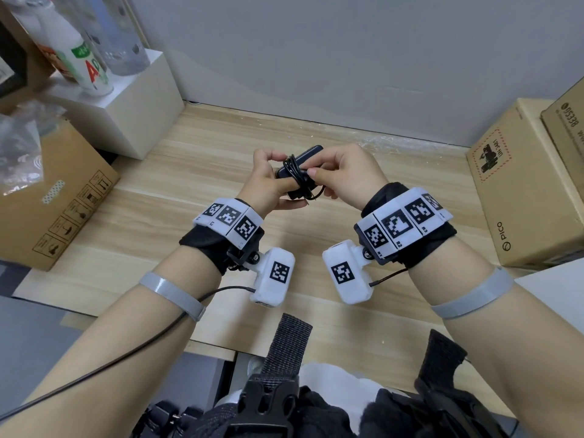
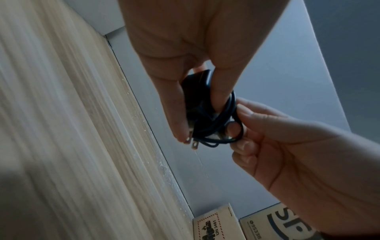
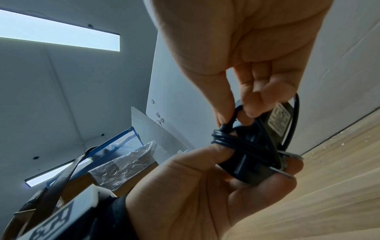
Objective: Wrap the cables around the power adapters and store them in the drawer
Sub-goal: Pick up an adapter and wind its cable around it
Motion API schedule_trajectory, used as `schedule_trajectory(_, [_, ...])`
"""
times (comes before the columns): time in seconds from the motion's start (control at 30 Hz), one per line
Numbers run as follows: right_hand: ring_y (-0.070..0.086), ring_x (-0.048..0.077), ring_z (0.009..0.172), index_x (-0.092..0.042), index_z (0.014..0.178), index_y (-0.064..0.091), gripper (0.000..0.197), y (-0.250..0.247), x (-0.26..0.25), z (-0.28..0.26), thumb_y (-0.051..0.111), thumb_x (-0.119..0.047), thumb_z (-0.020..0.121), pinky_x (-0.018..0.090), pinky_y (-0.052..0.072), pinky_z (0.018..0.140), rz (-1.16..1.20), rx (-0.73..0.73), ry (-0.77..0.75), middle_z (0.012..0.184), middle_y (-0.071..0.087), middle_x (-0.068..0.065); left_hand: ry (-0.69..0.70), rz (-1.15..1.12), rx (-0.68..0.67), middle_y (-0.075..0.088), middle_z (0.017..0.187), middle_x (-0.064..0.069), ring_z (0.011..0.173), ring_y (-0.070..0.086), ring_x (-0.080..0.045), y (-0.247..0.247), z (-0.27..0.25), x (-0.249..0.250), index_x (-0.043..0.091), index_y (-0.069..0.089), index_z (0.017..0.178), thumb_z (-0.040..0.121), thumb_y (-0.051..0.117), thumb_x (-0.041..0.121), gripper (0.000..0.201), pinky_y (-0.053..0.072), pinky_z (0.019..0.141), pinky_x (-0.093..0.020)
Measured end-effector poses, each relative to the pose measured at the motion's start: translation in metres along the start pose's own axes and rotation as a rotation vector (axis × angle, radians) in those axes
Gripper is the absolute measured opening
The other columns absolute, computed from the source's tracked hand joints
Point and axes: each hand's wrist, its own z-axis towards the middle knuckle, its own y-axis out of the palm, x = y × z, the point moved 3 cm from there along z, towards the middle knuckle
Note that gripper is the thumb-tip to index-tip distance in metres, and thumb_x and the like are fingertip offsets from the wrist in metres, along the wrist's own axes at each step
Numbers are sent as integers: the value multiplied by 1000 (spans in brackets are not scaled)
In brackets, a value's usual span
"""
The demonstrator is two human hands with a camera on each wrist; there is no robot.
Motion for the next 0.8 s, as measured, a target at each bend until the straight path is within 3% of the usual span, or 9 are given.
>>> schedule_trajectory(0.07, [52, 9, 52, -18, 96, 71, 17, 0, -1, 1, 58, -11, 87, 13, 42, 49, -6, -1, 2, 66, 61, -2, 2, 13, 2, 56, 86, -3, 72, 63, -19, 1, -1, 1, 24, 33, 92, 84, 59, -6, 40, 58, 65, -37])
schedule_trajectory(0.17, [51, 3, 45, -16, 89, 71, 13, -1, -2, 2, 60, -9, 85, 8, 40, 44, -14, 45, -17, 64, 59, -1, -3, 17, -4, 54, 92, -7, 76, 62, -22, 4, -3, 1, 22, 36, 94, 84, 62, -1, 36, 59, 66, -37])
schedule_trajectory(0.27, [50, -1, 38, -18, 71, 61, 16, -4, -1, 4, 64, -8, 83, 13, 44, 45, 18, 127, -18, 59, 58, -3, -5, 21, 4, 52, 99, -11, 80, 60, -24, 5, -3, 3, 21, 38, 95, 83, 63, 1, 34, 59, 65, -37])
schedule_trajectory(0.33, [51, -1, 40, -16, 73, 62, 13, -3, 0, 4, 62, -11, 85, 16, 46, 48, 9, 132, -24, 58, 57, -5, -2, 36, 1, 52, 96, -11, 78, 60, -22, 5, -4, 4, 21, 39, 96, 83, 63, 1, 33, 59, 66, -38])
schedule_trajectory(0.4, [52, 1, 46, -14, 79, 64, 11, 0, -1, 3, 59, -18, 87, 22, 47, 55, -50, 129, -46, 58, 54, -8, 5, 63, 1, 54, 90, -7, 73, 61, -19, 5, -4, 4, 19, 39, 98, 85, 61, 0, 32, 58, 67, -38])
schedule_trajectory(0.5, [53, 13, 63, -16, 77, 60, 18, 4, -3, 2, 66, -33, 81, 30, 45, 65, -152, 109, -57, 61, 51, -10, 20, 114, 9, 54, 87, -5, 69, 61, -17, 5, -4, 4, 17, 37, 98, 86, 57, -5, 32, 58, 62, -35])
schedule_trajectory(0.6, [51, 15, 70, -17, 77, 54, 27, 4, -4, 2, 70, -40, 75, 28, 38, 66, -267, 93, -61, 63, 48, -12, 22, 152, 10, 53, 88, -5, 68, 61, -18, 6, -3, 3, 18, 37, 97, 85, 55, -7, 33, 57, 61, -35])
schedule_trajectory(0.67, [54, 18, 73, -16, 78, 56, 24, 4, -4, 3, 67, -37, 78, 30, 42, 68, -282, 74, -72, 65, 51, -9, 23, 149, 5, 54, 88, -5, 69, 61, -18, 6, -3, 2, 21, 39, 93, 85, 56, -7, 33, 57, 62, -36])
schedule_trajectory(0.8, [62, 28, 81, -7, 90, 59, 19, 7, -6, 2, 60, -25, 84, 41, 49, 77, -309, 48, -97, 77, 60, 3, 27, 136, 1, 57, 84, -3, 65, 62, -12, 7, -5, 1, 15, 39, 101, 85, 59, -5, 32, 58, 66, -36])
